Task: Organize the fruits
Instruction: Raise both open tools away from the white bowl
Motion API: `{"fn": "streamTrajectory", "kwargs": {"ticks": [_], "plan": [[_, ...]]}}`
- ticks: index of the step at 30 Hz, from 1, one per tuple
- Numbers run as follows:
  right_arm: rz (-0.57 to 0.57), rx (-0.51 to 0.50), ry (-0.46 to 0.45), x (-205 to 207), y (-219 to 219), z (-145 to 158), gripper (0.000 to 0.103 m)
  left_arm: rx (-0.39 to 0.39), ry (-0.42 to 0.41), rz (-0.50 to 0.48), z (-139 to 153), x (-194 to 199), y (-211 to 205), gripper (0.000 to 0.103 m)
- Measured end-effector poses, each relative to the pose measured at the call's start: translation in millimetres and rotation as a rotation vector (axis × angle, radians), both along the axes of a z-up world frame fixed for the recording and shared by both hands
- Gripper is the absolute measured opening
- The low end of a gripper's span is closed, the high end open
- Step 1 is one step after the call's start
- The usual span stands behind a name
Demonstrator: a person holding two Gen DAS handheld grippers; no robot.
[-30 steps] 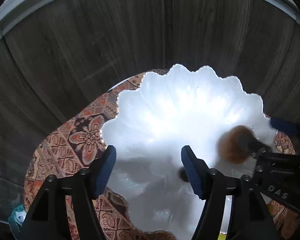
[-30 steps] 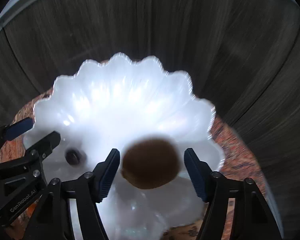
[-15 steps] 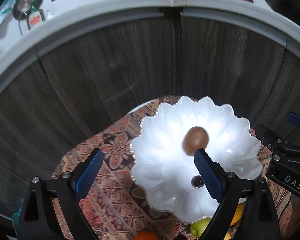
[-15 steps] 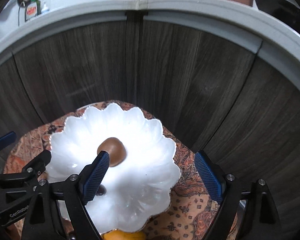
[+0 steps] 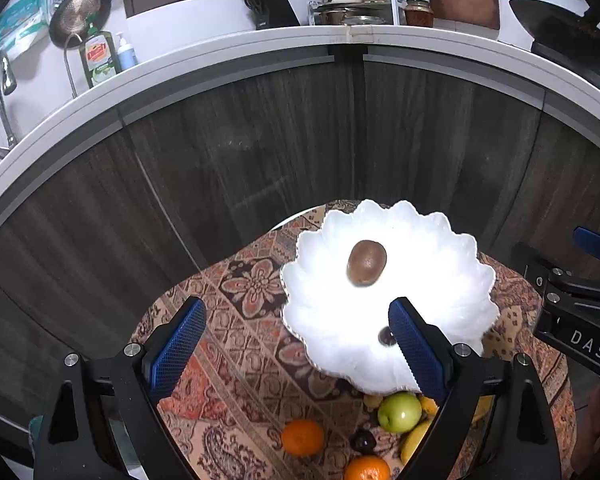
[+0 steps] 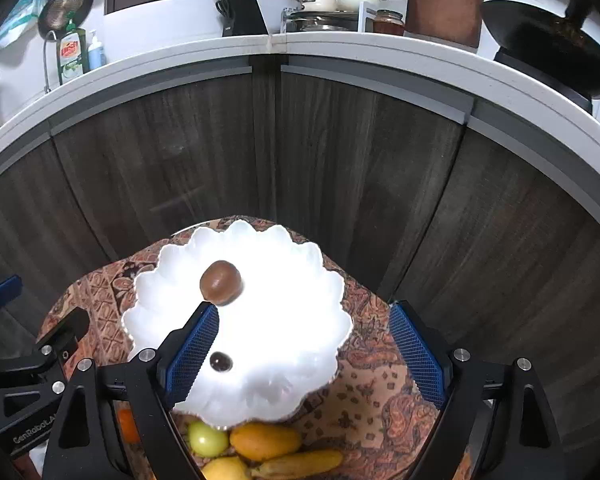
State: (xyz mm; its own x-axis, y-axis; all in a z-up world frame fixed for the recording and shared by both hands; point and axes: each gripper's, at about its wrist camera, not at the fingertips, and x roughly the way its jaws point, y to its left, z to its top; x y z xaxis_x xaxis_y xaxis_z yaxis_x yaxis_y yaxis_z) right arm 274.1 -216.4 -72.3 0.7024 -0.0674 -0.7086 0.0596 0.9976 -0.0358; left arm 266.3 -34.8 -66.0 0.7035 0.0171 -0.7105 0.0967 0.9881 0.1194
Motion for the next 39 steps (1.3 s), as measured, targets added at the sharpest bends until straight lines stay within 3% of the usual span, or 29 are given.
{"fn": "streamTrajectory", "kwargs": {"ticks": [19, 39], "plan": [[-0.004, 0.026, 0.018, -52.9, -6.6, -6.2, 0.088, -0.02, 0.004, -0.011, -7.1, -58.0, -2.4, 0.093], [-0.02, 0.001, 0.097, -83.4, -11.5, -52.6, 0.088, -0.007, 0.062, -0.036, -62.5, -88.8, -11.5, 0.093]]}}
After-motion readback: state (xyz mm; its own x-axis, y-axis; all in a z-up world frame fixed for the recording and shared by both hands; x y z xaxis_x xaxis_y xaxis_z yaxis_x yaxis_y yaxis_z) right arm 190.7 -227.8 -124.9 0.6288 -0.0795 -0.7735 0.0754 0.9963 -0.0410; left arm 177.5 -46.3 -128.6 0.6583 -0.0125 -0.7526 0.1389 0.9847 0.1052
